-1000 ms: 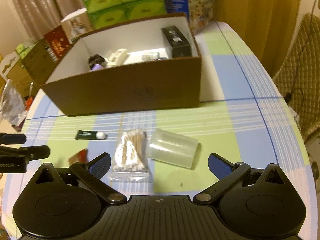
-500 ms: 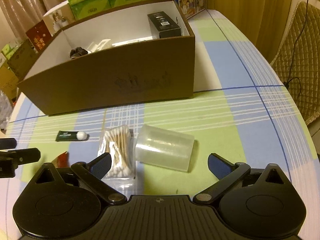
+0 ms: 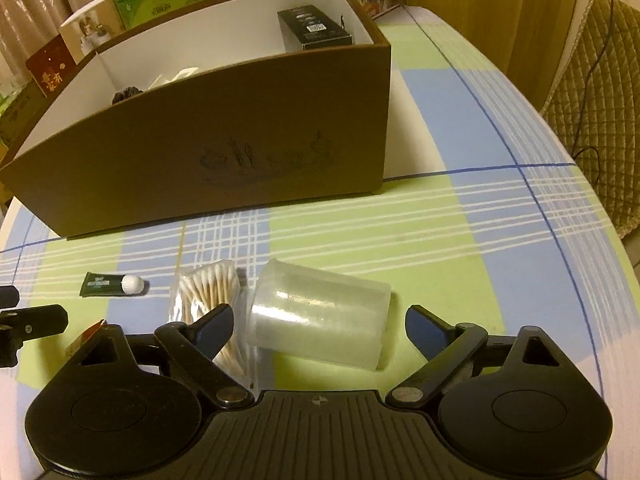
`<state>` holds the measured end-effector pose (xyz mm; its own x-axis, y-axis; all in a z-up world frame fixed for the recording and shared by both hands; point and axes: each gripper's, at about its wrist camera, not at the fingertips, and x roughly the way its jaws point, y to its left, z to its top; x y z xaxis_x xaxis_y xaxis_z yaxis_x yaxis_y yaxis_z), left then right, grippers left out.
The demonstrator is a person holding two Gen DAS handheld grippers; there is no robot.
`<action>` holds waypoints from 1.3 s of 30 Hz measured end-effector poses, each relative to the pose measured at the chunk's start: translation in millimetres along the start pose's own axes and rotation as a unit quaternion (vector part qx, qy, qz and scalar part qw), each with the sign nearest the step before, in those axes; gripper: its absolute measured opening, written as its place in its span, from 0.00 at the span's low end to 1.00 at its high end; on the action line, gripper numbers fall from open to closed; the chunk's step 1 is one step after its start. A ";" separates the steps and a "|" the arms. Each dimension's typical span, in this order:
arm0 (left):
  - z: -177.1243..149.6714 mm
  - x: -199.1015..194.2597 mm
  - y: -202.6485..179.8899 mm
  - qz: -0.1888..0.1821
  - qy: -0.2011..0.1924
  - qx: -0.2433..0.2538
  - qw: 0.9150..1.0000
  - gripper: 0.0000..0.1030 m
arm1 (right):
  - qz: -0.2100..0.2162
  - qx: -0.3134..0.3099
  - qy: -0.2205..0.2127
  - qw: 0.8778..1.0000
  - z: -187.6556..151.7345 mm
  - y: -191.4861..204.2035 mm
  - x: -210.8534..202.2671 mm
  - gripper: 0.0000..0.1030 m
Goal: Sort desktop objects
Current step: 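Grasp the green lip gel tube with the left tool while the right tool grasps the clear plastic cup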
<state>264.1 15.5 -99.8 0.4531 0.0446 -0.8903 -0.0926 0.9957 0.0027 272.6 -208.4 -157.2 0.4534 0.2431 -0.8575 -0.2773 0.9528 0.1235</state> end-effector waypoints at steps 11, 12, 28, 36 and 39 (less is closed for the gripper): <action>9.6 23.5 -9.3 -0.013 0.013 -0.012 1.000 0.84 | -0.006 -0.011 -0.006 1.000 0.8 -17.2 10.2 0.70; 10.8 26.3 -11.0 -0.013 0.015 -0.014 1.000 0.84 | -0.007 -0.009 -0.007 1.000 1.2 -20.9 10.3 0.70; 22.2 66.2 -26.1 0.003 0.034 -0.032 0.999 0.83 | -0.018 -0.004 -0.020 1.000 7.7 -46.6 12.0 0.70; 9.9 63.2 -23.5 -0.007 0.006 0.020 1.000 0.79 | -0.016 -0.016 -0.018 1.000 6.8 -46.9 12.8 0.70; 1.1 59.3 -13.0 -0.013 0.000 0.035 0.999 0.79 | -0.014 -0.021 -0.018 1.000 6.1 -47.9 12.5 0.69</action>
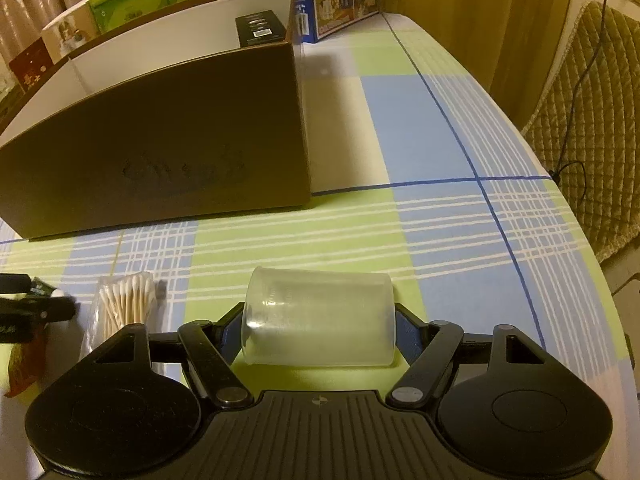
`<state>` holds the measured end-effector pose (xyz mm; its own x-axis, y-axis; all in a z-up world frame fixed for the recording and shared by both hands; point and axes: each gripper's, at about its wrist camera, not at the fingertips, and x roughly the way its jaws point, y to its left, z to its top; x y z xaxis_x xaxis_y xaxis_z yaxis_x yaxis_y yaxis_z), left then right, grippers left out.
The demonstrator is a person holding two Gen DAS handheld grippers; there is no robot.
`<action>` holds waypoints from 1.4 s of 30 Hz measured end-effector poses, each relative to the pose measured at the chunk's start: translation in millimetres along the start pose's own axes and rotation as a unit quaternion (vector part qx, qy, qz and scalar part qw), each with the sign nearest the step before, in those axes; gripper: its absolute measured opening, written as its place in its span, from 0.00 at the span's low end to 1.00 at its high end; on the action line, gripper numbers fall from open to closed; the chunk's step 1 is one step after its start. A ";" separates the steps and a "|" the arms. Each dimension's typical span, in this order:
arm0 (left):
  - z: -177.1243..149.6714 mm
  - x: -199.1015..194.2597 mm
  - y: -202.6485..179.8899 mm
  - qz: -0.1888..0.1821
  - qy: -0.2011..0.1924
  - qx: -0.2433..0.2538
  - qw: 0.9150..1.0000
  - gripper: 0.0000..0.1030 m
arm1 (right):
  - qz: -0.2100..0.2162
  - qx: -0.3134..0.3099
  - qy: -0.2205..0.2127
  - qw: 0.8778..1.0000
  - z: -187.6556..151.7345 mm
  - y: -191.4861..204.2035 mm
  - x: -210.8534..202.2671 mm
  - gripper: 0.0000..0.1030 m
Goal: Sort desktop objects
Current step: 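Grasp the green lip gel tube with the left tool while the right tool grasps the clear plastic cup, then lift the lip gel tube and plastic cup into the cardboard box with both tools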
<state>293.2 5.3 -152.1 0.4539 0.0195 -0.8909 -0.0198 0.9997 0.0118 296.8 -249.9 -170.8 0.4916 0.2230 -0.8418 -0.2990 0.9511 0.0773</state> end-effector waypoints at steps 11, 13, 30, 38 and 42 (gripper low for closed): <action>-21.6 -8.1 31.6 0.005 -0.012 -0.017 1.000 0.80 | 0.003 -0.007 0.003 1.000 0.1 1.3 1.8 0.70; -20.5 -6.9 31.2 0.006 -0.012 -0.020 1.000 0.81 | 0.007 -0.007 0.006 1.000 1.3 1.8 2.1 0.72; -23.2 -11.5 30.0 0.003 -0.011 -0.007 1.000 0.78 | 0.003 -0.024 0.001 1.000 1.0 10.3 2.9 0.68; -27.5 -16.9 31.9 0.007 -0.011 -0.007 1.000 0.78 | 0.001 -0.030 0.000 1.000 -0.5 10.6 -3.1 0.68; -29.4 -25.0 36.2 0.011 -0.019 -0.008 1.000 0.78 | 0.002 -0.031 -0.008 0.999 0.2 10.6 -9.7 0.68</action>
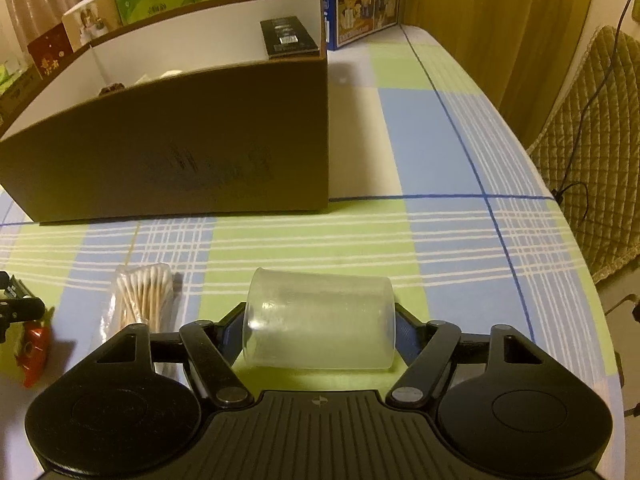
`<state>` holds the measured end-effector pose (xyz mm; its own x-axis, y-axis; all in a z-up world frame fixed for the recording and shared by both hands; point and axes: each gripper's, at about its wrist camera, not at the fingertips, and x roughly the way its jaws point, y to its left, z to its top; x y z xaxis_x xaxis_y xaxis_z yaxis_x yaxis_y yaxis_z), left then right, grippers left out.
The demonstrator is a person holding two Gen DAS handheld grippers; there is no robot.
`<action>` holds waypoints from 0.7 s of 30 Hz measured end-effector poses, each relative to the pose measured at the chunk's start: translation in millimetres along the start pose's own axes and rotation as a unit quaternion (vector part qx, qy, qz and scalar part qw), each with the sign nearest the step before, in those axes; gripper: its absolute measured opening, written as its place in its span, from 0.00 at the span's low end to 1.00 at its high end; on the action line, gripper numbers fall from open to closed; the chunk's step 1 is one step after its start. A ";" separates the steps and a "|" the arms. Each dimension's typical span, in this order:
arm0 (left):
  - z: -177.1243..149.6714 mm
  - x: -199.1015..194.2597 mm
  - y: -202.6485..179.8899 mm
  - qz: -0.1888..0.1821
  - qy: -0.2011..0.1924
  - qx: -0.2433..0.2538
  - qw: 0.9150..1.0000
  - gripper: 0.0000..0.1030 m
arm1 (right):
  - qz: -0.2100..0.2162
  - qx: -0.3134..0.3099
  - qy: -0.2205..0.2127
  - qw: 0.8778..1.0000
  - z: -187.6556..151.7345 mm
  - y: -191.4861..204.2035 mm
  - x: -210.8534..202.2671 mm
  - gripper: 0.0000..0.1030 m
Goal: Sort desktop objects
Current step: 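Lift the lip gel tube and plastic cup into the cardboard box with both tools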
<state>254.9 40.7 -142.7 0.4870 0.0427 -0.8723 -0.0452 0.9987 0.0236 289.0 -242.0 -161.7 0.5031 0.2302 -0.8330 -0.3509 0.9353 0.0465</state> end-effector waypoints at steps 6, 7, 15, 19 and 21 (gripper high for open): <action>-3.9 -15.1 6.9 0.003 -0.011 -0.006 1.000 0.78 | 0.006 -0.002 -0.014 1.000 -0.1 2.5 -12.0 0.68; -4.6 -18.4 7.8 0.002 -0.012 -0.007 1.000 0.78 | 0.008 -0.003 -0.016 1.000 -0.3 3.4 -14.4 0.67; -3.3 -57.6 10.7 -0.007 -0.038 -0.006 0.999 0.78 | 0.047 -0.014 -0.029 0.998 2.8 20.5 -34.3 0.68; 2.1 -78.3 10.7 -0.012 -0.053 -0.004 0.998 0.78 | 0.072 -0.033 -0.037 0.996 5.6 35.4 -44.9 0.68; 5.8 -87.7 10.8 -0.015 -0.062 -0.005 0.998 0.78 | 0.087 -0.041 -0.041 0.995 7.5 43.8 -50.4 0.67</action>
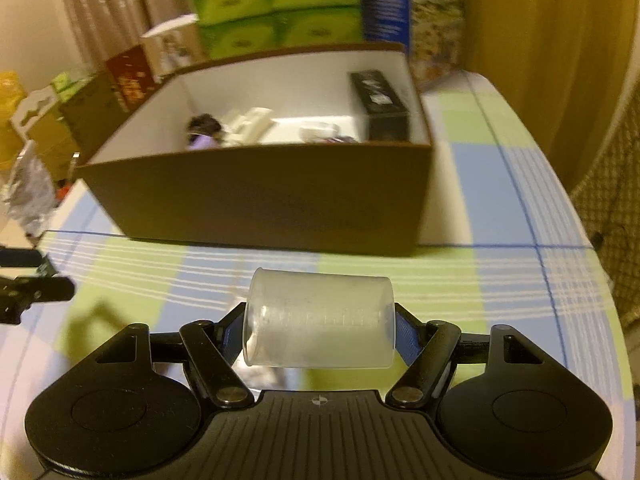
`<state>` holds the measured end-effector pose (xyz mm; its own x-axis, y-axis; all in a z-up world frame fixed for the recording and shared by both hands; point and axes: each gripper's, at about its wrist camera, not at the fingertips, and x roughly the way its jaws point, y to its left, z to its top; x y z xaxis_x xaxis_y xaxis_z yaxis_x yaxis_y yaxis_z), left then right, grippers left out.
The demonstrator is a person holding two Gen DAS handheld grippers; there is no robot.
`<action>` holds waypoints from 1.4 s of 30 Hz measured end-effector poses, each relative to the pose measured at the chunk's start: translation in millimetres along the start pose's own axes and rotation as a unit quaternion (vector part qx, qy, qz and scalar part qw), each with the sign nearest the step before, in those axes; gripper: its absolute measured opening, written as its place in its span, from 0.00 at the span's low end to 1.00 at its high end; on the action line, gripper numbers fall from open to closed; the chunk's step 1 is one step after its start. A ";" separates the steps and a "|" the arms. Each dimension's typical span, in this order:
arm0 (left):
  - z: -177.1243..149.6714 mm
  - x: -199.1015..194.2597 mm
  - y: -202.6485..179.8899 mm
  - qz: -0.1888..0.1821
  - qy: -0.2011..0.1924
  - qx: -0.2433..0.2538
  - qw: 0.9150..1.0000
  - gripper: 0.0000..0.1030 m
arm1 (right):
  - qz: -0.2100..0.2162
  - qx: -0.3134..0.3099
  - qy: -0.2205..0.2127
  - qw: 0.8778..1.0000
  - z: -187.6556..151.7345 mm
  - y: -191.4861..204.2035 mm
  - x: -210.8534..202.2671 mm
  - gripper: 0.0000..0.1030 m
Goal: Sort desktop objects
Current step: 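Lift the lip gel tube and plastic cup into the cardboard box with both tools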
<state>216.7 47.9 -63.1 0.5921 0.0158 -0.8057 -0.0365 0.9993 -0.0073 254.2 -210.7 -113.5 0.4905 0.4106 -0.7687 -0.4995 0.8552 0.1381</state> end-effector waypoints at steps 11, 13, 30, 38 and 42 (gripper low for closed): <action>33.9 -29.3 -13.8 -0.020 -0.050 0.013 0.998 0.78 | 0.039 -0.047 -0.028 0.998 25.6 30.3 -9.7 0.68; 41.4 -30.3 -15.9 -0.024 -0.058 0.016 0.998 0.78 | 0.041 -0.053 -0.037 0.997 32.4 32.5 -11.3 0.68; 120.3 1.9 -8.9 -0.029 -0.072 0.021 0.997 0.78 | 0.047 -0.093 -0.078 0.991 112.2 35.1 13.0 0.68; 150.2 39.3 -9.1 -0.025 -0.050 0.042 0.998 0.78 | 0.036 -0.103 -0.053 0.993 145.3 30.4 56.5 0.68; 157.1 60.1 -9.7 -0.031 -0.032 0.046 0.998 0.78 | 0.033 -0.111 -0.033 0.993 150.8 29.0 79.3 0.68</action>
<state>379.2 44.4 -18.4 0.6409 -0.0465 -0.7662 0.0735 0.9973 0.0009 386.3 -105.6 -76.3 0.4941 0.4898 -0.7183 -0.6734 0.7382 0.0402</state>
